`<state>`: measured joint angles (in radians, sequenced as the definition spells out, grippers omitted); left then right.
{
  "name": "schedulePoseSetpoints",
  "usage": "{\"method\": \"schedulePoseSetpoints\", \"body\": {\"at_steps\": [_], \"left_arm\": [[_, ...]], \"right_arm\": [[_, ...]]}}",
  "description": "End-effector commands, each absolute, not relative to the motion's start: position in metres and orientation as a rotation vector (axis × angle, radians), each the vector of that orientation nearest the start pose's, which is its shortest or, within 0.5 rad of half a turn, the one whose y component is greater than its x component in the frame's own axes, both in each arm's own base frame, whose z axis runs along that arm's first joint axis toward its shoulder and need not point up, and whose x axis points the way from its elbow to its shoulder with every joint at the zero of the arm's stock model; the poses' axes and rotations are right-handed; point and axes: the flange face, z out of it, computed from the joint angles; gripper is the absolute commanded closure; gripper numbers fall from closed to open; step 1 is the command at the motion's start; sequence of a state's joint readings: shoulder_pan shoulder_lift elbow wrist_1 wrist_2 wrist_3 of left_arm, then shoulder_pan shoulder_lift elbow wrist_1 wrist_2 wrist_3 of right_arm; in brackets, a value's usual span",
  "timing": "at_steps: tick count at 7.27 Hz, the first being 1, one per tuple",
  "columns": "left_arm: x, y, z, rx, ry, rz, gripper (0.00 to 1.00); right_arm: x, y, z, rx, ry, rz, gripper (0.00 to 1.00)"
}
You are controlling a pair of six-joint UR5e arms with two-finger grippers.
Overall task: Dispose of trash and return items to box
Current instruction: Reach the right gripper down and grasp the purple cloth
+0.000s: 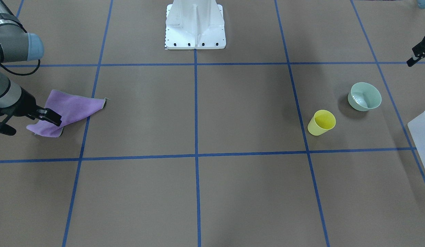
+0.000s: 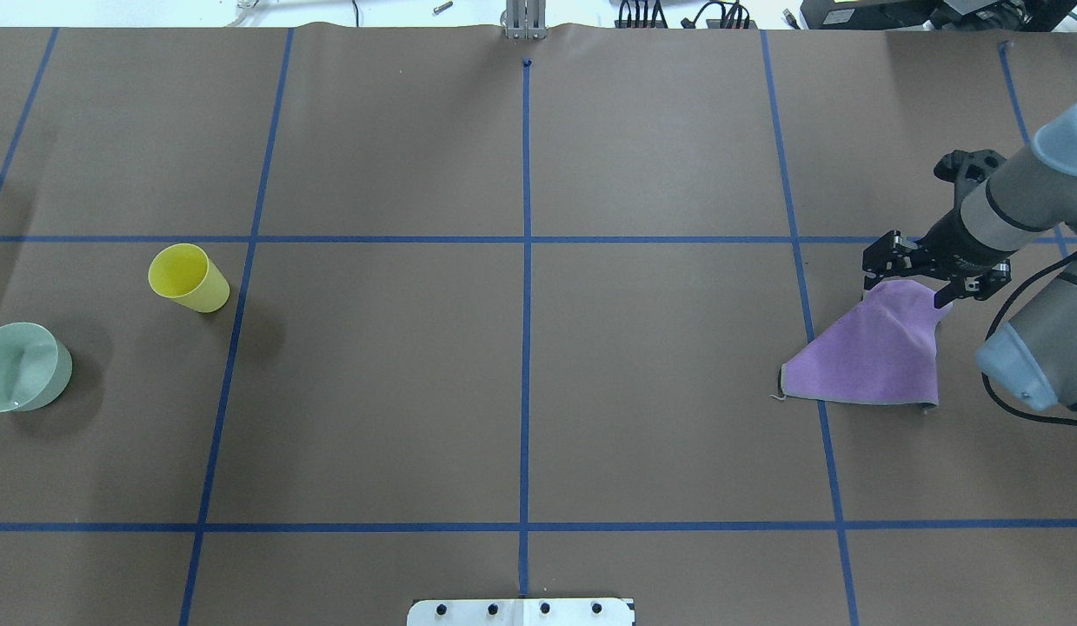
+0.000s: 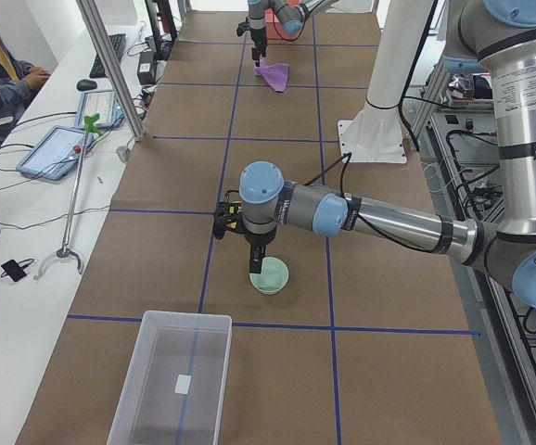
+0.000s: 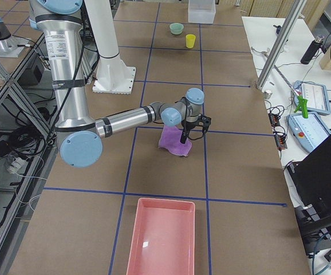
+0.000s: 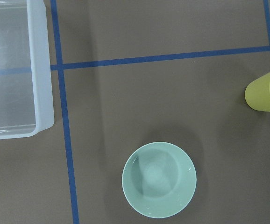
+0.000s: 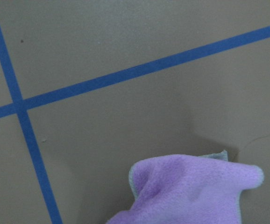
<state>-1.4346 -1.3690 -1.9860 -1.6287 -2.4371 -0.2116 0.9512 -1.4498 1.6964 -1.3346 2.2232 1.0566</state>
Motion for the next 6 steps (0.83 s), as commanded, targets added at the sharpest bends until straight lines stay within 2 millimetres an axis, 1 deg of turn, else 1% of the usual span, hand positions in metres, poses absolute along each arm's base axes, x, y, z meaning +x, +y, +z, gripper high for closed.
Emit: {"method": "schedulePoseSetpoints", "body": {"at_steps": [1,2,3,4,5,6], "left_arm": [[-0.001,-0.417,0.531,0.102,0.892,0.045,0.02],[-0.001,-0.416,0.531,0.100,0.892,0.043,0.02],[-0.001,-0.417,0.532,0.099,0.891,0.043,0.02],[-0.001,-0.417,0.533,0.098,0.890,0.042,0.02],[-0.001,-0.417,0.532,0.099,0.891,0.042,0.02],[-0.001,-0.417,0.532,0.099,0.891,0.042,0.02]], "right_arm": [[-0.288,-0.488,0.521,-0.187,-0.757,0.222,0.04],[-0.296,-0.486,0.531,-0.184,-0.762,0.206,0.06],[-0.298,-0.486,0.544,-0.170,-0.782,0.196,0.50],[-0.299,-0.486,0.544,-0.167,-0.793,0.177,0.99],[-0.300,-0.487,0.539,-0.164,-0.802,0.172,1.00],[-0.293,-0.489,0.531,-0.180,-0.833,0.173,1.00]]}}
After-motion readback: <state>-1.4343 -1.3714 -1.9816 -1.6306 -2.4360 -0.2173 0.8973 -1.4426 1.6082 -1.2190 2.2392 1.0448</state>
